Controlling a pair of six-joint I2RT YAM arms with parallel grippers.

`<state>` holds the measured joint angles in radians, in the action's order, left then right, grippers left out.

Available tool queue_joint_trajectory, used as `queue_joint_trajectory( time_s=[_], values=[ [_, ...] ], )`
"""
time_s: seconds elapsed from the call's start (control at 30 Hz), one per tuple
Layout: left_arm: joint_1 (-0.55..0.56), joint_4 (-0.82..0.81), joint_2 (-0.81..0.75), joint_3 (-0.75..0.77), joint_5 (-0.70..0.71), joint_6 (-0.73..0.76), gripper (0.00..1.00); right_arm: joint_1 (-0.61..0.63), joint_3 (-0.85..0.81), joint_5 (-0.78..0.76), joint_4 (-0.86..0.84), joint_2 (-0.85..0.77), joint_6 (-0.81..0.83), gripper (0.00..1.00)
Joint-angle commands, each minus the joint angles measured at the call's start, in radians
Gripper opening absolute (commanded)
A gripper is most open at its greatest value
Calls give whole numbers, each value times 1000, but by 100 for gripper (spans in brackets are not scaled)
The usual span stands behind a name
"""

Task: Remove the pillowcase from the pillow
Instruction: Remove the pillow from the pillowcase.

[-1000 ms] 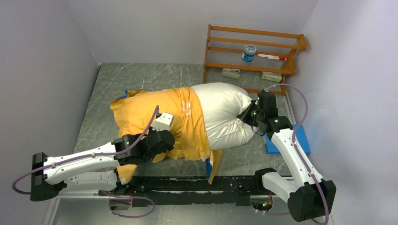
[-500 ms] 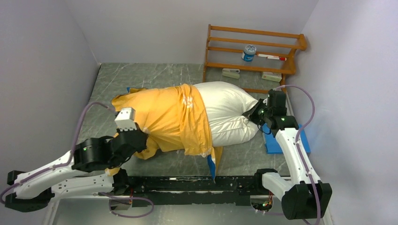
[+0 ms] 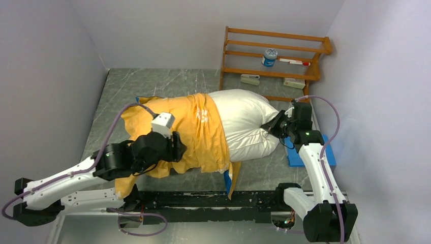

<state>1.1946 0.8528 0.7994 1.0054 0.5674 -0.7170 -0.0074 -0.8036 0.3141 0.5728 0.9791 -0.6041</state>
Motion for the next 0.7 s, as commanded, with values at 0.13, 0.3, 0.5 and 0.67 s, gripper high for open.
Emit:
queue_joint_trajectory(
  time_s=[0.13, 0.3, 0.5, 0.67],
  values=[
    [8, -227, 266, -18, -185, 57, 55, -15, -26, 2, 1, 12, 45, 3],
    [38, -189, 403, -48, -28, -15, 50, -16, -39, 5, 6, 12, 50, 3],
    [48, -27, 464, -27, 166, -114, 5, -16, -68, -89, 14, 43, 63, 3],
    [48, 186, 340, -26, 272, -233, 5, -58, -164, -215, 45, 114, 56, 2]
  ],
)
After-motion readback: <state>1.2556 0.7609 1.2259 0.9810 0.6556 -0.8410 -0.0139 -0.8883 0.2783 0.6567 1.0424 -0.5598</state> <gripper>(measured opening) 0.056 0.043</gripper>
